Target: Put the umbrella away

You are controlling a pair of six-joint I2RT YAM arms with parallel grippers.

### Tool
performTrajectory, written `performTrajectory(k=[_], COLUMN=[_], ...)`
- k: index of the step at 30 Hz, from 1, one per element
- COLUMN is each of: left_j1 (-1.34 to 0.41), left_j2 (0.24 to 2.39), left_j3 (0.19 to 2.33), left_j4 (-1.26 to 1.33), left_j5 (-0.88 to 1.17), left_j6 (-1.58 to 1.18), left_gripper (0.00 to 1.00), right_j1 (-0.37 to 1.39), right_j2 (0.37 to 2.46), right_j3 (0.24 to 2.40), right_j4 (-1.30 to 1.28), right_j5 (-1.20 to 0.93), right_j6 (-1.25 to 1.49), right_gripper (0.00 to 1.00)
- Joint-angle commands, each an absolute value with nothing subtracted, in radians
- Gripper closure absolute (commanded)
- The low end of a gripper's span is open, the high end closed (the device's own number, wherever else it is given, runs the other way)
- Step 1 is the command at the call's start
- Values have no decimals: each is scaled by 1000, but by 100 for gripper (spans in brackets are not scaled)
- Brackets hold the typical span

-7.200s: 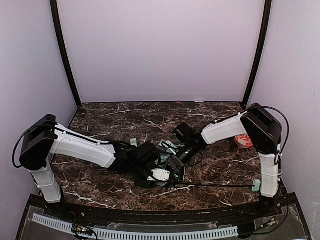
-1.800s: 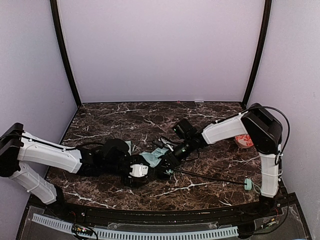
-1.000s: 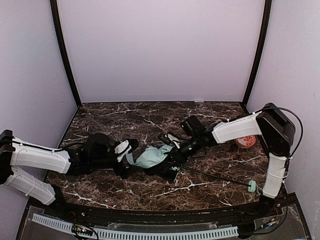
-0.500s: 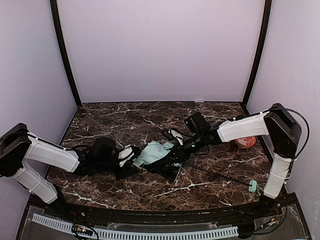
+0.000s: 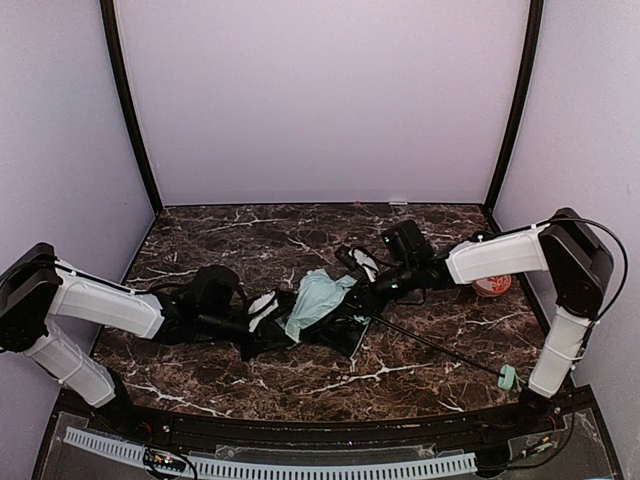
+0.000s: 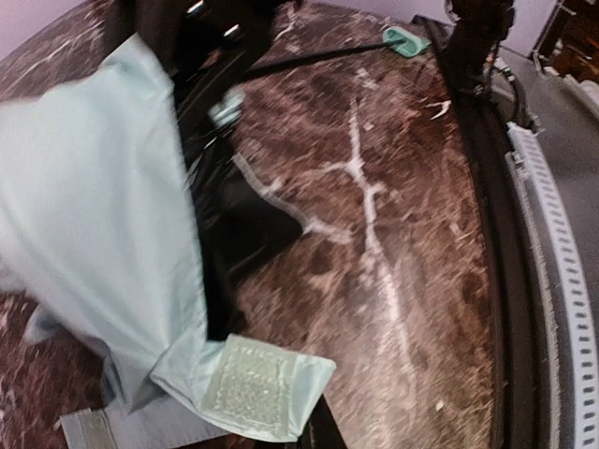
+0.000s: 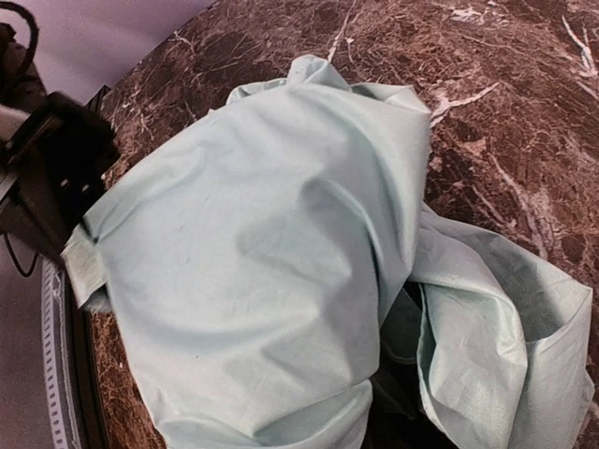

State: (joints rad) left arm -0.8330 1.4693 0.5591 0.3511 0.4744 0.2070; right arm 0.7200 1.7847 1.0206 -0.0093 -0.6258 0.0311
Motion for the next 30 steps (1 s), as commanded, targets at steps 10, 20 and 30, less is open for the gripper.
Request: performTrajectory(k=[10,20,30], left_j1=[-1026,-914,-854], left_j2=[1688,1667,1744], left_j3=[880,756,783], left_j4=[386,311,360], left_j5=[890,781,580], left_j6=[213,284,391], left_gripper=[100,100,100], right_j1=[634,589,590], right_j2=[1769,1583,1506], right_j3=[1065,1124,1145], right_j4=[110,-52,-183], right_j5=[-598,-799,-860], right_j6=[104,-7,-107], right_gripper=[100,100,100])
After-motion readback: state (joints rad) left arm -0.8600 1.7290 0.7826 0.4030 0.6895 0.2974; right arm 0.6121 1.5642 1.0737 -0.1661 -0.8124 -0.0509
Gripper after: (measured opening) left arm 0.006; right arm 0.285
